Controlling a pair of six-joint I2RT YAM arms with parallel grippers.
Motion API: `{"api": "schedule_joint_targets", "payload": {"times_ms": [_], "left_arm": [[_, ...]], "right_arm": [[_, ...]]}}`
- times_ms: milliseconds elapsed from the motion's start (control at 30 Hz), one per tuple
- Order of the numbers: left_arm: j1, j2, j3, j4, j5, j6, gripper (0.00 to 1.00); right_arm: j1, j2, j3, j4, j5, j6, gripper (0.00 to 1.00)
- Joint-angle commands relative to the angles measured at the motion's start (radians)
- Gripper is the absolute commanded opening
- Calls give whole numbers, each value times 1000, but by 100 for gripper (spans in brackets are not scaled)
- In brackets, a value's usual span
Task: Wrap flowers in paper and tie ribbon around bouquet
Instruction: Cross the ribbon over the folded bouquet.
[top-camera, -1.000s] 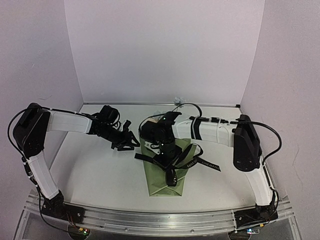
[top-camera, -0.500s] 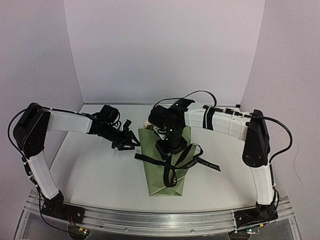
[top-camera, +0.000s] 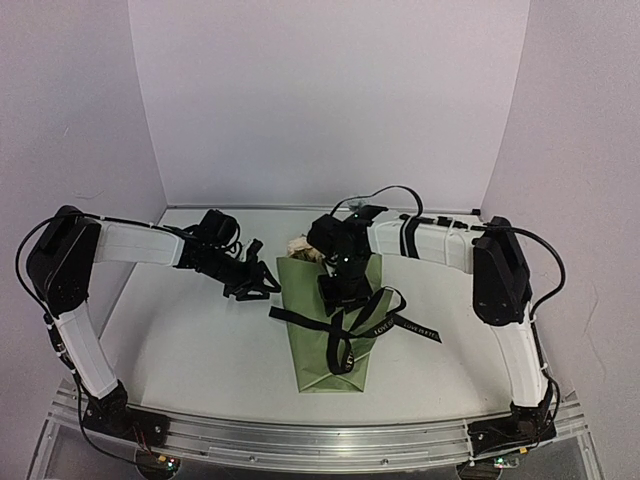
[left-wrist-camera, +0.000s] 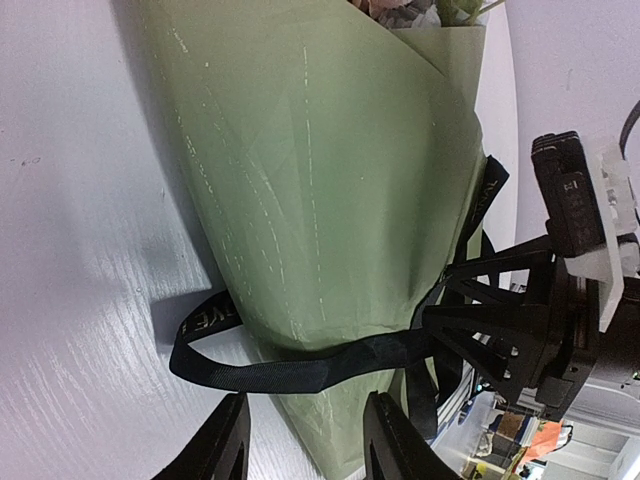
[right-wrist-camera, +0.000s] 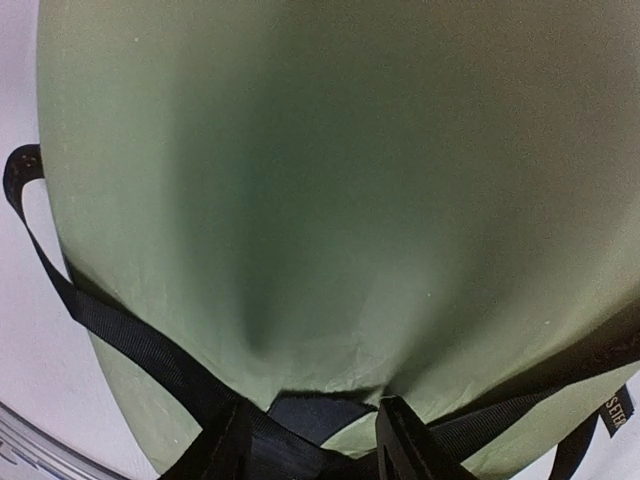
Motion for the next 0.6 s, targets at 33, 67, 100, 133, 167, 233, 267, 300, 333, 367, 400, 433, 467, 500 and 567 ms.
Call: {"api": "schedule_joint_targets", "payload": {"times_ms": [33, 67, 100, 133, 167, 233, 267, 300, 333, 367, 400, 433, 467, 500, 567], "left_arm": [[5, -7, 45, 13, 12, -1, 41], [5, -9, 46, 13, 12, -1, 41], [5, -10, 45, 13, 12, -1, 41], [5, -10, 45, 12, 12, -2, 41], [5, -11, 46, 11, 13, -2, 41], [5, -13, 47, 13, 13, -2, 41], [5, -14, 46, 12, 13, -3, 41], [5, -15, 47, 12, 13, -4, 41], [5, -16, 47, 12, 13, -4, 41], [5, -16, 46, 13, 13, -5, 41], [5, -18, 45, 13, 13, -4, 41], [5, -19, 45, 13, 13, -5, 41], [5, -21, 45, 13, 14, -6, 41], [5, -23, 44, 15, 14, -5, 41], [5, -24, 43, 21, 19, -4, 41]], "right_arm": [[-5, 5, -26, 42, -7, 40, 42], [-5, 4, -30, 47, -3, 41, 42], [-5, 4, -36, 51, 0, 44, 41], [-6, 5, -38, 54, -1, 46, 40], [-6, 7, -40, 58, -3, 49, 39], [-6, 13, -40, 66, -8, 57, 35], [-7, 15, -40, 68, -12, 61, 33], [-8, 16, -41, 71, -13, 66, 31], [-8, 16, -42, 73, -13, 69, 28], [-8, 15, -43, 75, -12, 71, 24], [-8, 12, -45, 76, -9, 74, 21], [-8, 7, -46, 78, -7, 76, 18], [-8, 1, -48, 80, -7, 76, 12], [-8, -2, -48, 82, -8, 76, 7], [-8, -12, -45, 83, -10, 77, 0]]}}
